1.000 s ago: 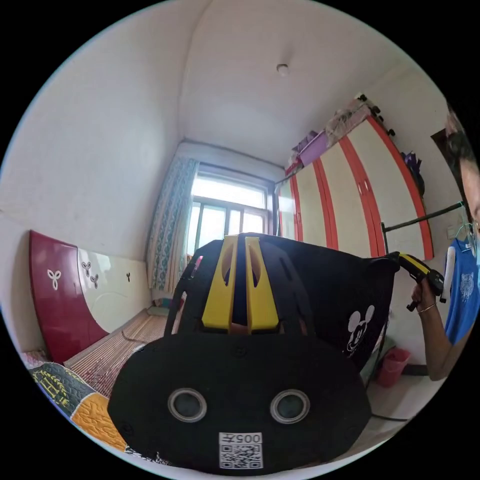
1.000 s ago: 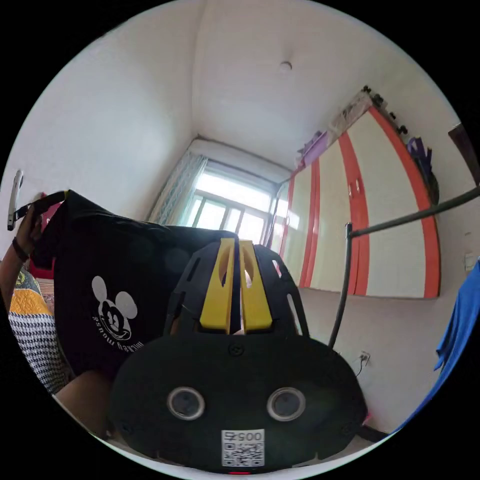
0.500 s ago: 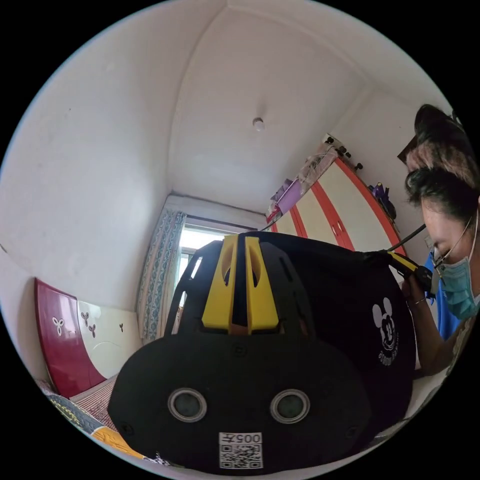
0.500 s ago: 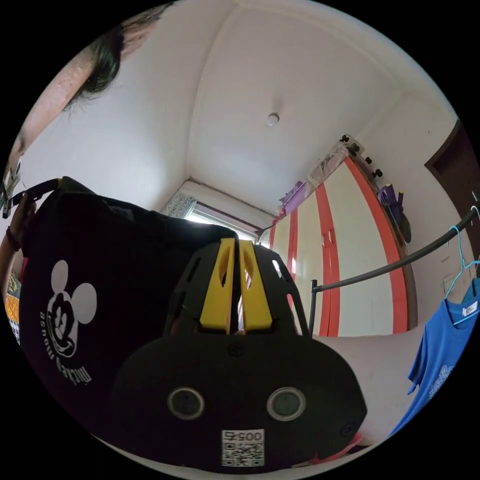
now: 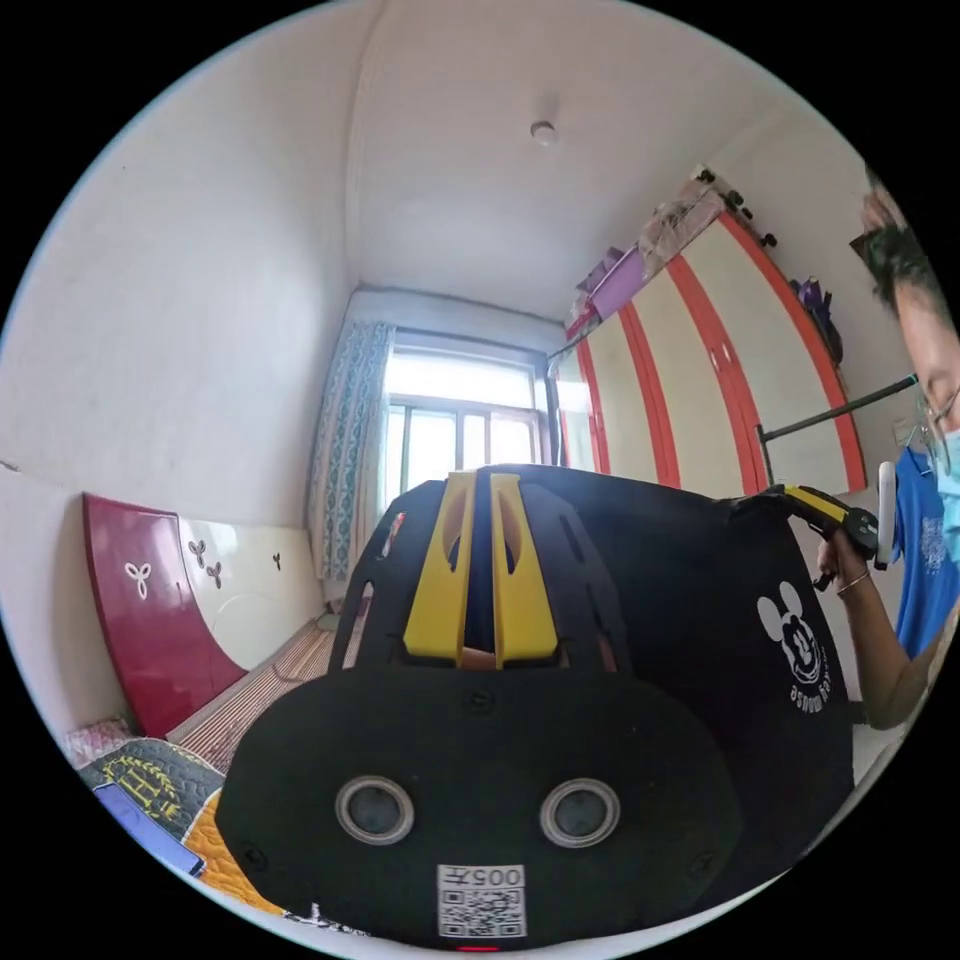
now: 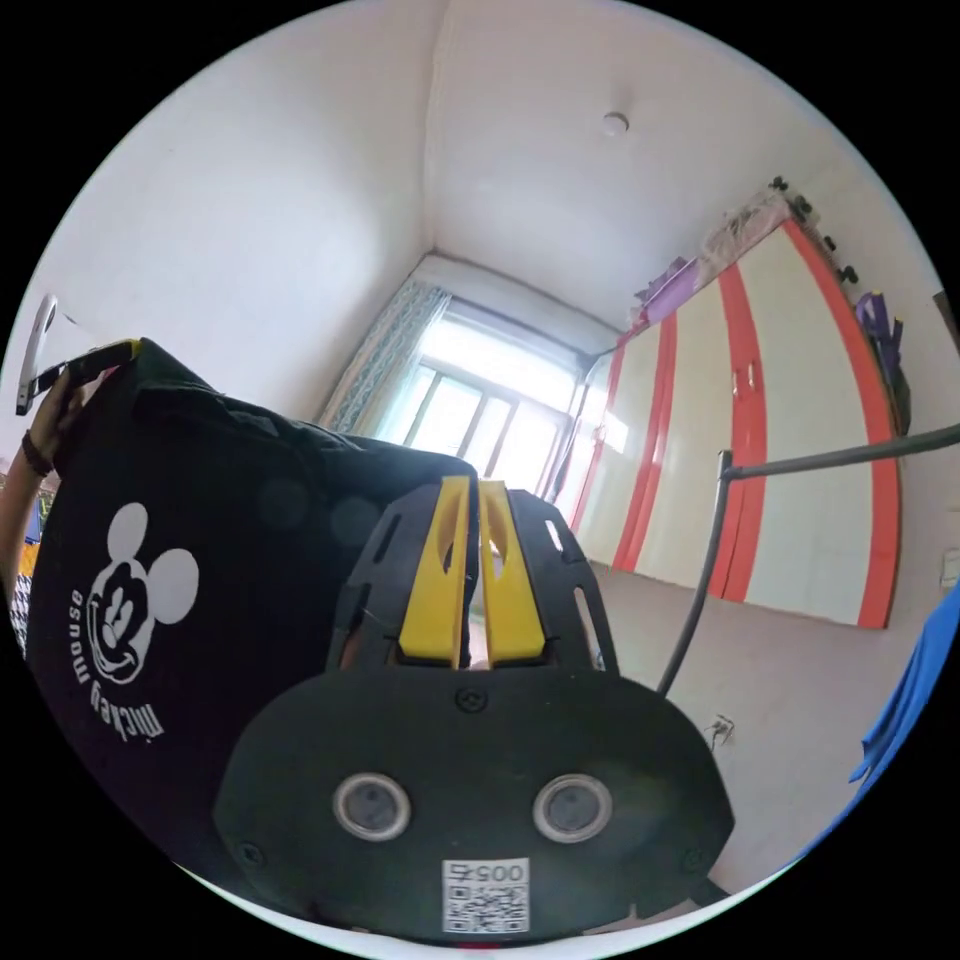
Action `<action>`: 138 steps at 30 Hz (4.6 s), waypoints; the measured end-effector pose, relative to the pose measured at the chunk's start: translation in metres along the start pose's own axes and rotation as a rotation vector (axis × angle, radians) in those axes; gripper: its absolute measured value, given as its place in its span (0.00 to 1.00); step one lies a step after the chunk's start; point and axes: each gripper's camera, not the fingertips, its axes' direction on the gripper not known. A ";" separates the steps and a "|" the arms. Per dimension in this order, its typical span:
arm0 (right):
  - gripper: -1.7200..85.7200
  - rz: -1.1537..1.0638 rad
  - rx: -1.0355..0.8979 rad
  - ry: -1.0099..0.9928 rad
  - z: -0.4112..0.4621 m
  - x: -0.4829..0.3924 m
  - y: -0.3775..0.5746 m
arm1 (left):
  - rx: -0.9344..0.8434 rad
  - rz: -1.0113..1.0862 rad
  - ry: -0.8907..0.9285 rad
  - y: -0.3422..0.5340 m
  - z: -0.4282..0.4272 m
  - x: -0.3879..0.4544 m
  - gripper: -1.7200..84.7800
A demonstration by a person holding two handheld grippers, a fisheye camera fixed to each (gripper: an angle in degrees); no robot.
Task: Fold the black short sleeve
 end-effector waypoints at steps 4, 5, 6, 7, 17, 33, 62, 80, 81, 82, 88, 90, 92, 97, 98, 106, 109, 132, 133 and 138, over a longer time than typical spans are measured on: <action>0.00 0.028 -0.085 -0.036 0.065 -0.024 0.067 | -0.122 -0.001 -0.032 0.040 0.058 -0.006 0.06; 0.00 0.037 -0.106 -0.046 0.084 -0.032 0.087 | -0.139 -0.002 -0.036 0.047 0.067 -0.008 0.06; 0.00 0.042 -0.117 -0.051 0.094 -0.036 0.098 | -0.172 -0.008 -0.043 0.062 0.085 -0.012 0.06; 0.00 0.048 -0.141 -0.062 0.114 -0.044 0.119 | -0.200 -0.020 -0.048 0.078 0.104 -0.017 0.06; 0.00 0.027 -0.365 -0.118 0.334 -0.150 0.326 | -0.413 -0.191 -0.128 0.246 0.276 -0.073 0.06; 0.07 0.173 -1.009 -0.304 0.711 -0.292 0.754 | -0.771 -0.410 -0.241 0.497 0.545 -0.090 0.10; 0.00 0.043 -1.132 -0.061 0.688 -0.204 0.949 | -0.982 -0.520 -0.128 0.726 0.627 -0.032 0.08; 0.04 0.177 -0.925 0.090 0.600 -0.214 0.936 | -1.084 -0.443 -0.047 0.764 0.632 0.013 0.09; 0.05 0.192 -0.906 0.065 0.593 -0.217 0.927 | -1.090 -0.435 -0.043 0.766 0.631 0.018 0.09; 0.06 0.216 -0.892 0.004 0.579 -0.224 0.912 | -1.092 -0.420 -0.043 0.767 0.630 0.024 0.09; 0.07 0.246 -0.962 -0.328 0.497 -0.287 0.887 | -1.103 -0.338 -0.025 0.766 0.612 0.046 0.09; 0.07 0.281 -0.945 -0.380 0.454 -0.306 0.890 | -1.073 -0.305 -0.023 0.753 0.599 0.046 0.09; 0.07 0.358 -0.934 -0.401 0.397 -0.321 0.891 | -1.058 -0.240 -0.012 0.738 0.580 0.045 0.09; 0.07 0.347 -0.932 -0.471 0.325 -0.337 0.870 | -1.071 -0.002 0.039 0.712 0.521 0.026 0.12; 0.07 0.339 -0.935 -0.491 0.315 -0.338 0.865 | -1.081 0.021 0.055 0.713 0.517 0.024 0.13; 0.08 0.378 -0.967 -0.609 0.274 -0.327 0.836 | -1.320 0.239 -0.047 0.773 0.525 0.019 0.13; 0.07 0.379 -0.959 -0.640 0.252 -0.328 0.820 | -1.300 0.154 -0.014 0.767 0.522 0.010 0.08; 0.09 0.346 -0.993 -0.792 0.235 -0.311 0.755 | -1.078 0.127 -0.095 0.613 0.503 -0.031 0.10; 0.09 0.346 -0.997 -0.796 0.237 -0.309 0.752 | -1.113 0.141 -0.024 0.622 0.508 -0.017 0.11; 0.09 0.358 -0.991 -0.786 0.241 -0.297 0.742 | -1.305 0.231 -0.015 0.681 0.531 0.009 0.13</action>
